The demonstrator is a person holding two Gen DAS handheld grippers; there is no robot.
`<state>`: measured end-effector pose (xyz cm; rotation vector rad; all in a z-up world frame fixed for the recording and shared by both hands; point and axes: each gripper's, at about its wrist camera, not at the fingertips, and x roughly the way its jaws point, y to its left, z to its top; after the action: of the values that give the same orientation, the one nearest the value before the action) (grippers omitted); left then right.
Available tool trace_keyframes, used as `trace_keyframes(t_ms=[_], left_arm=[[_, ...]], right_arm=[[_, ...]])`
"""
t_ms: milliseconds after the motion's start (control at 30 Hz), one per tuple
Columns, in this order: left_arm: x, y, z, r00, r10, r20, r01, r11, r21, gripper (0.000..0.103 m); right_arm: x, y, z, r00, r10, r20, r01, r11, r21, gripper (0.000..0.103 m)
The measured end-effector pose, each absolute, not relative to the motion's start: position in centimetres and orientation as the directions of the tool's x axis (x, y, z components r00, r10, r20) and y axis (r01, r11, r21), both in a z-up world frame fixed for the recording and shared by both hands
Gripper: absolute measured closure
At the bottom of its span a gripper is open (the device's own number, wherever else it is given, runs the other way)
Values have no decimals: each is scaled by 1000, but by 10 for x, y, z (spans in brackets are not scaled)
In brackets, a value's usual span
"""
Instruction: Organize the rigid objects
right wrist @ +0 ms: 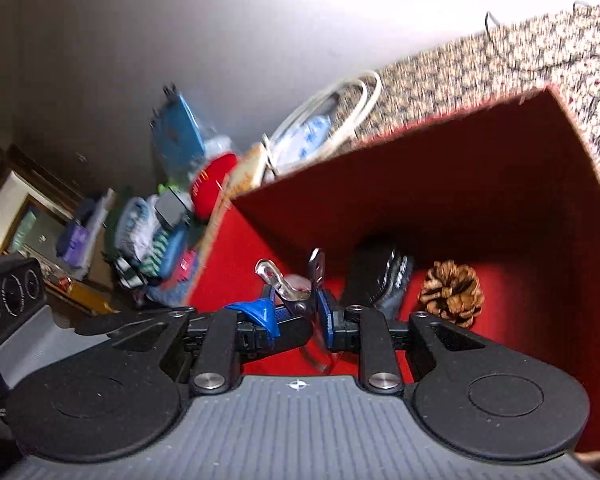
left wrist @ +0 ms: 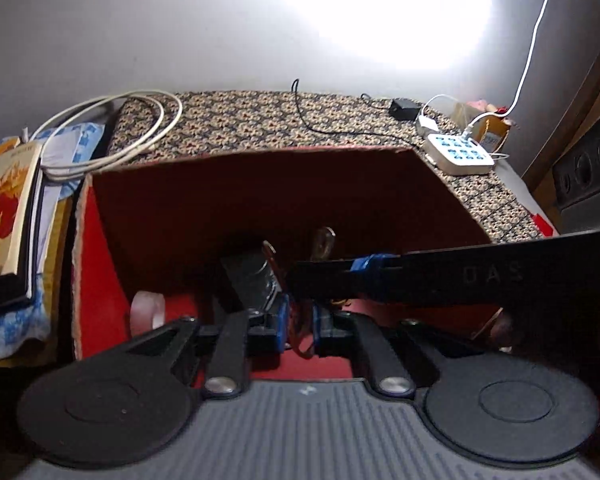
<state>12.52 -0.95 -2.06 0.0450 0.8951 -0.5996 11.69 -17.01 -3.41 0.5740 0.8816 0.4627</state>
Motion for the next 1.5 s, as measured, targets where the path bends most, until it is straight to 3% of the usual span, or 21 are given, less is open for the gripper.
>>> trace_keyframes(t_ms=[267, 800, 967, 1100, 1200, 1500], left_arm=[[128, -4, -35, 465, -400, -790, 458, 872, -171, 98], [124, -13, -45, 490, -263, -831, 384, 921, -65, 96], [120, -14, -39, 516, -226, -826, 362, 932, -29, 72], [113, -16, -34, 545, -189, -817, 352, 936, 19, 70], [109, -16, -29, 566, -169, -807, 336, 941, 39, 55], [91, -18, -14, 592, -150, -792, 327, 943, 66, 52]], right_arm=[[125, -159, -46, 495, 601, -627, -119, 762, 637, 95], [124, -162, -46, 509, 582, -634, -97, 771, 629, 94], [117, -164, -44, 553, 548, -627, -95, 790, 606, 94], [110, -167, -43, 566, 532, -629, -84, 797, 599, 94], [102, -168, -39, 589, 515, -623, -82, 805, 587, 94], [75, -174, -20, 657, 456, -601, -69, 830, 553, 94]])
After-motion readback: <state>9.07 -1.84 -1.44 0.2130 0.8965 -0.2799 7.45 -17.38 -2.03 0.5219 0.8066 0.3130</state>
